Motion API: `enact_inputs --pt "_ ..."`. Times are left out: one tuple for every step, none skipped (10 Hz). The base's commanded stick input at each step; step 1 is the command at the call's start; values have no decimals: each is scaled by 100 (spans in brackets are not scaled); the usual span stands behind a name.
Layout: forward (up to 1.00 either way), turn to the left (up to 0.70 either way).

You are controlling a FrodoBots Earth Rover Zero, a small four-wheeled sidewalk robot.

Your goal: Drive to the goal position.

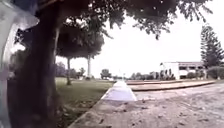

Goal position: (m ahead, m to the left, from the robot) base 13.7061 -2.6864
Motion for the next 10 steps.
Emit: enact_inputs --pt "50 0" --pt "50 0" --pt "50 -2" --pt "50 -13" --pt "50 -50" --pt "50 -28" --pt "50 0" --pt "50 0" --pt "50 0" --pt "50 0"
